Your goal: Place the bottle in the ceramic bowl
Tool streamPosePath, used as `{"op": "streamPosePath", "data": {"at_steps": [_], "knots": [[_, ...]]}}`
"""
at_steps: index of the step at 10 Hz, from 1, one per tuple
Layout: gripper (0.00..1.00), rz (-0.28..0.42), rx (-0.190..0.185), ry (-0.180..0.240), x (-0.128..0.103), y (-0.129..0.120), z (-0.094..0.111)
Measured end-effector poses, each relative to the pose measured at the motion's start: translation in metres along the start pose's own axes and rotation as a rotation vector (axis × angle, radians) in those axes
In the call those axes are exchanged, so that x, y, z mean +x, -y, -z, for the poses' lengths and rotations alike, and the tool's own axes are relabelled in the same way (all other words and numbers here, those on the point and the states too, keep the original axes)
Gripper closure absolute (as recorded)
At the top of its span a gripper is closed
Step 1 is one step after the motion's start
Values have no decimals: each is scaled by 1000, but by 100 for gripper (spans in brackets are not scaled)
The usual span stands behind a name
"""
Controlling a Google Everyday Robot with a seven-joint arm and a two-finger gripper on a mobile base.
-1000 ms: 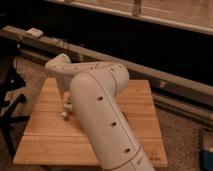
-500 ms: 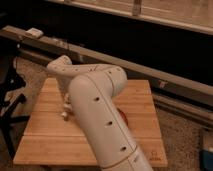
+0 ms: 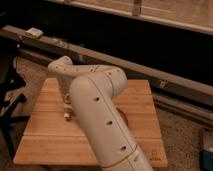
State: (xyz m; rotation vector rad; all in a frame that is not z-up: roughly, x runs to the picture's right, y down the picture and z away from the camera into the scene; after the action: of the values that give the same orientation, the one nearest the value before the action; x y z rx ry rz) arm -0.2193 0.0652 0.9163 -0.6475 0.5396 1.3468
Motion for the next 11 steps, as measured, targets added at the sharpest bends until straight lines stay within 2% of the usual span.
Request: {"op": "streamPosePath", "data": {"at_steps": [2, 3, 5, 7, 11], "knots": [[98, 10, -36, 20, 9, 0, 30], [100, 11, -47, 23, 17, 6, 44], [100, 6, -63, 25, 39, 26, 64], [100, -14, -58, 21, 67, 54, 76], [100, -108, -54, 23, 123, 114, 91]]}}
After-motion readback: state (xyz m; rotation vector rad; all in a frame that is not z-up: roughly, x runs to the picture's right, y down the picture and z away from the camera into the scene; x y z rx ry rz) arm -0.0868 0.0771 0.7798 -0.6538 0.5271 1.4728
